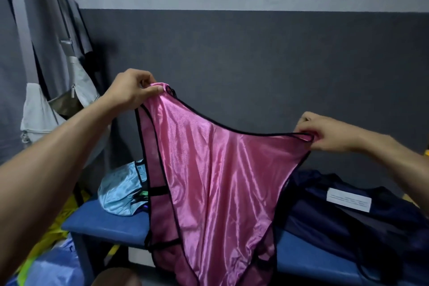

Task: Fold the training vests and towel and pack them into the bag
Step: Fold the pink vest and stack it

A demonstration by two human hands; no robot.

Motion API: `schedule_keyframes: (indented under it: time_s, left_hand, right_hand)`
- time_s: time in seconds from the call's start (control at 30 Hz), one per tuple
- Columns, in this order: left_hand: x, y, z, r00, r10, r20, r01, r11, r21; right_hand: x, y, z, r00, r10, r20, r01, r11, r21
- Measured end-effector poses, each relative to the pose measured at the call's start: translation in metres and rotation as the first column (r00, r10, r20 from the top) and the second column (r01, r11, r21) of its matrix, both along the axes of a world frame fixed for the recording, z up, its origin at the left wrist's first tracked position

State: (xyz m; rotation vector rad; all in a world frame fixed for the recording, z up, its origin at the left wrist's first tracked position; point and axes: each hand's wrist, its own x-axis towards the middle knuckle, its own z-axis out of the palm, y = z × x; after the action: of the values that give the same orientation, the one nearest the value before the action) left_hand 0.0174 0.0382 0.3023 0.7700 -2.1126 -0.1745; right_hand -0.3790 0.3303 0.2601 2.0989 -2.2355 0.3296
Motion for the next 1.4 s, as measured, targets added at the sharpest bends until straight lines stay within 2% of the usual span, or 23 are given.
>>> schedule_keyframes:
  time_s: [0.13, 0.2, 0.3, 0.4, 0.47, 0.53, 0.7, 0.83, 0.97, 1.17, 1.3, 1.4]
  left_hand:
    - [0.003, -0.002, -0.002, 1.000, -0.005, 0.009, 0.005, 1.000, 0.011]
    - [0.004, -0.004, -0.002, 0.999, -0.044, 0.001, 0.044, 0.999, 0.031]
    - [0.008, 0.000, 0.000, 0.988, -0.152, 0.017, 0.149, 0.981, 0.125]
    - [0.010, 0.011, 0.009, 0.953, -0.298, 0.058, 0.277, 0.932, 0.235]
    - [0.009, 0.021, 0.018, 0.915, -0.394, 0.088, 0.348, 0.879, 0.325]
    - [0.010, 0.027, 0.023, 0.882, -0.454, 0.128, 0.373, 0.837, 0.402]
    - [0.014, 0.035, 0.029, 0.866, -0.463, 0.192, 0.343, 0.827, 0.446]
    - [0.010, 0.038, 0.027, 0.902, -0.409, 0.141, 0.318, 0.848, 0.423]
    - [0.002, 0.047, 0.028, 0.934, -0.352, 0.064, 0.305, 0.877, 0.372]
    - [0.000, 0.047, 0.035, 0.947, -0.314, -0.067, 0.320, 0.901, 0.294]
    - [-0.001, 0.046, 0.037, 0.948, -0.314, -0.050, 0.315, 0.906, 0.284]
    - [-0.001, 0.045, 0.036, 0.951, -0.309, -0.027, 0.304, 0.911, 0.278]
  right_hand:
    - [0.000, 0.007, 0.010, 0.958, 0.068, 0.278, -0.054, 0.997, -0.058]
    - [0.003, 0.011, 0.014, 0.926, 0.047, 0.374, -0.011, 0.995, -0.098]
    - [0.002, 0.009, 0.018, 0.896, -0.016, 0.443, 0.138, 0.960, -0.244]
    - [0.008, 0.001, 0.030, 0.880, -0.017, 0.474, 0.269, 0.841, -0.470]
    - [0.016, -0.003, 0.041, 0.881, 0.009, 0.473, 0.287, 0.784, -0.550]
    - [0.023, -0.006, 0.051, 0.873, 0.048, 0.486, 0.270, 0.782, -0.562]
    - [0.043, -0.007, 0.066, 0.880, 0.065, 0.471, 0.165, 0.888, -0.429]
    - [0.050, -0.006, 0.057, 0.852, -0.013, 0.524, 0.177, 0.948, -0.263]
    - [0.051, -0.007, 0.038, 0.848, -0.114, 0.517, 0.190, 0.977, -0.096]
    - [0.052, -0.007, 0.010, 0.877, -0.258, 0.405, 0.221, 0.966, 0.137]
    - [0.057, -0.010, 0.003, 0.840, -0.240, 0.487, 0.171, 0.968, 0.183]
    - [0.060, -0.015, 0.007, 0.884, -0.212, 0.417, 0.159, 0.974, 0.158]
